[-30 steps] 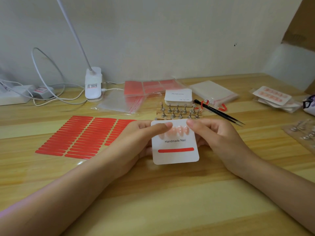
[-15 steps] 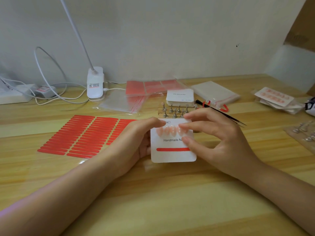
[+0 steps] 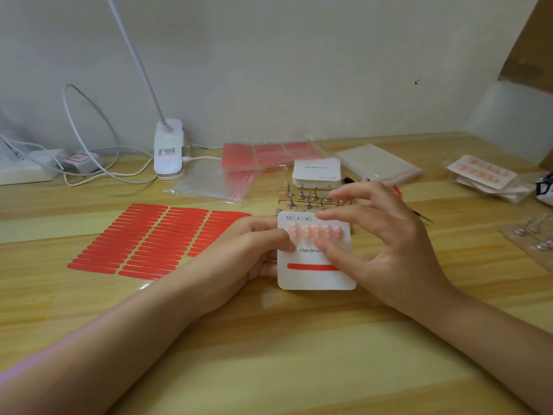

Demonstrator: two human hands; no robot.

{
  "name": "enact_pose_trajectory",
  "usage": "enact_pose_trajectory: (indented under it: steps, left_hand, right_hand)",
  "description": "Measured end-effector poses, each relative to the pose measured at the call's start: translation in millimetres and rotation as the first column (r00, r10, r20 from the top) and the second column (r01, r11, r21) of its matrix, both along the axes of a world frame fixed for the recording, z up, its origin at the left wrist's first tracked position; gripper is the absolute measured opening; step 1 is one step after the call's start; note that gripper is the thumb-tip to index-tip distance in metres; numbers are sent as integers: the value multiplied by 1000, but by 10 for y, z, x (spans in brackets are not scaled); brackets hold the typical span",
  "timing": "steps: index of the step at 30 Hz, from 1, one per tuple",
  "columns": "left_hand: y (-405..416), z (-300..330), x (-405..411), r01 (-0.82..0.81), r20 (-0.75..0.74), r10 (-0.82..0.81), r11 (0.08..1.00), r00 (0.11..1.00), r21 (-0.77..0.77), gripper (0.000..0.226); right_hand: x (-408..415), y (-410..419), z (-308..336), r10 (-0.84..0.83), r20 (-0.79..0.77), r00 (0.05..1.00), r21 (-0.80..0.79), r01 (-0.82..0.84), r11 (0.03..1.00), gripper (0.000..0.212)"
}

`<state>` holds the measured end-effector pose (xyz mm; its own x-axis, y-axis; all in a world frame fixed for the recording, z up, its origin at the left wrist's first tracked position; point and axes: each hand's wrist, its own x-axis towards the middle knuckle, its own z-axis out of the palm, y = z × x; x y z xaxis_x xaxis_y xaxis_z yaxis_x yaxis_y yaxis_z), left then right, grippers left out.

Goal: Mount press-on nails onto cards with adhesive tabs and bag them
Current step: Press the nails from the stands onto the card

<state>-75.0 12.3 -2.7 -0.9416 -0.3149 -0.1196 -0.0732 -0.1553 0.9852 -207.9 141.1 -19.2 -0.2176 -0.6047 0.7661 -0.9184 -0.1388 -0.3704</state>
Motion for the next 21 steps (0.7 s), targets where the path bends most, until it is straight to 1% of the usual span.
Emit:
enact_pose_trajectory:
  steps: [4, 7, 13, 17, 21]
  left_hand:
    - [-3, 1, 8, 46, -10, -46, 999, 999, 7, 26]
    - [-23, -13, 5, 69, -3, -69, 998, 998, 1, 27]
    - [-34, -11, 3, 103, 8, -103, 995, 995, 4, 27]
    - [-54, -17, 8, 122, 30, -122, 992, 992, -13, 27]
    - [-61, -19, 6, 121, 50, -120, 992, 992, -20, 25]
  right_hand:
    - [44, -29, -14, 10, -60, 998, 7, -9, 1000, 24]
    - [40, -45, -13, 6, -91, 996, -7, -7, 1000, 22]
    - [-9, -43, -30, 8, -240, 971, 28, -1, 1000, 19]
    - [-19, -48, -48, 14, -241, 970, 37, -5, 999, 18]
    - [-8, -54, -43, 20, -135, 991, 42, -14, 999, 16]
